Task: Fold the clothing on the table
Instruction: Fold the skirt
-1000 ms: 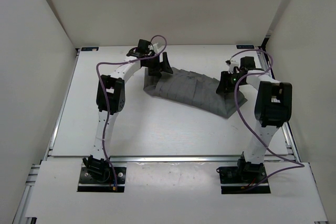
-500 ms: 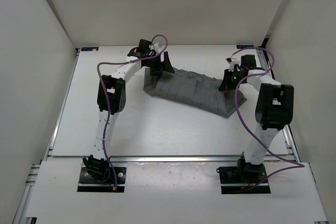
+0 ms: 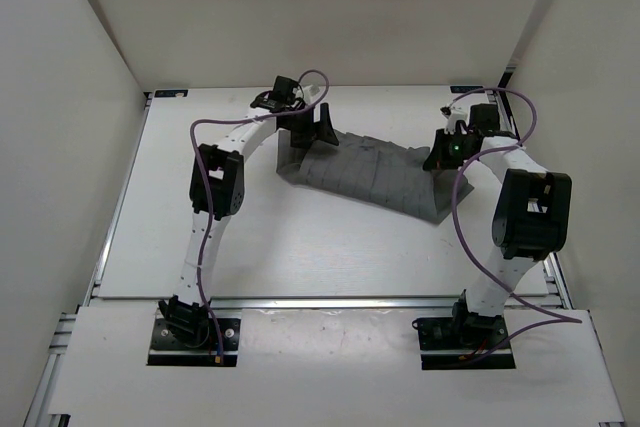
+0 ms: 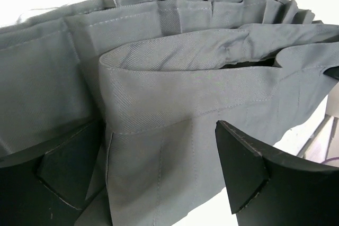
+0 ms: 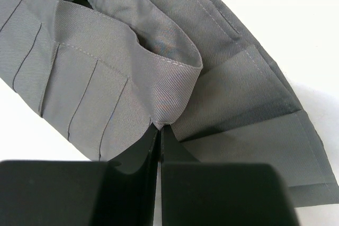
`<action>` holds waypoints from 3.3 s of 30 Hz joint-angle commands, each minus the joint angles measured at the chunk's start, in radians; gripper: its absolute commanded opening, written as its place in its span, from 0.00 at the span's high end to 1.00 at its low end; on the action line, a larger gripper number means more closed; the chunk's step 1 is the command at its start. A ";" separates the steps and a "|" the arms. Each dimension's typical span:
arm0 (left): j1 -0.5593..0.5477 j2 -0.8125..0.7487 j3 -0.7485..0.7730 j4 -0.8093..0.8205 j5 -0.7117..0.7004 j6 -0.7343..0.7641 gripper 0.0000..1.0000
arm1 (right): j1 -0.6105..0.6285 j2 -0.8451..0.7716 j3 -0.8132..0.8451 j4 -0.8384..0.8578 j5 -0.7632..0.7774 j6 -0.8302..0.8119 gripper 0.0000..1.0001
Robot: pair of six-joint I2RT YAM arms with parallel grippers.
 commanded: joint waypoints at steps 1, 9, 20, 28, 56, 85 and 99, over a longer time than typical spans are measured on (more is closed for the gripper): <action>-0.007 -0.030 0.078 -0.016 -0.038 0.033 0.02 | -0.002 -0.005 0.021 0.025 -0.023 -0.007 1.00; -0.003 -0.058 0.041 0.089 0.011 -0.028 0.92 | 0.011 0.019 0.058 0.019 -0.028 -0.004 1.00; 0.002 -0.025 0.081 0.039 -0.029 -0.026 1.00 | -0.002 0.016 0.050 0.022 -0.032 0.002 1.00; 0.003 -0.025 0.184 0.056 -0.024 -0.064 1.00 | -0.050 -0.042 0.044 0.047 -0.041 0.072 1.00; 0.069 0.155 0.327 0.442 -0.093 -0.363 0.02 | -0.076 0.119 0.300 0.038 0.280 0.189 0.44; 0.003 0.456 0.404 0.373 0.057 -0.524 0.01 | 0.028 0.394 0.199 0.036 -0.233 0.586 1.00; 0.002 0.374 0.496 -0.136 -0.090 -0.198 0.02 | -0.206 0.135 -0.070 -0.007 -0.201 0.588 1.00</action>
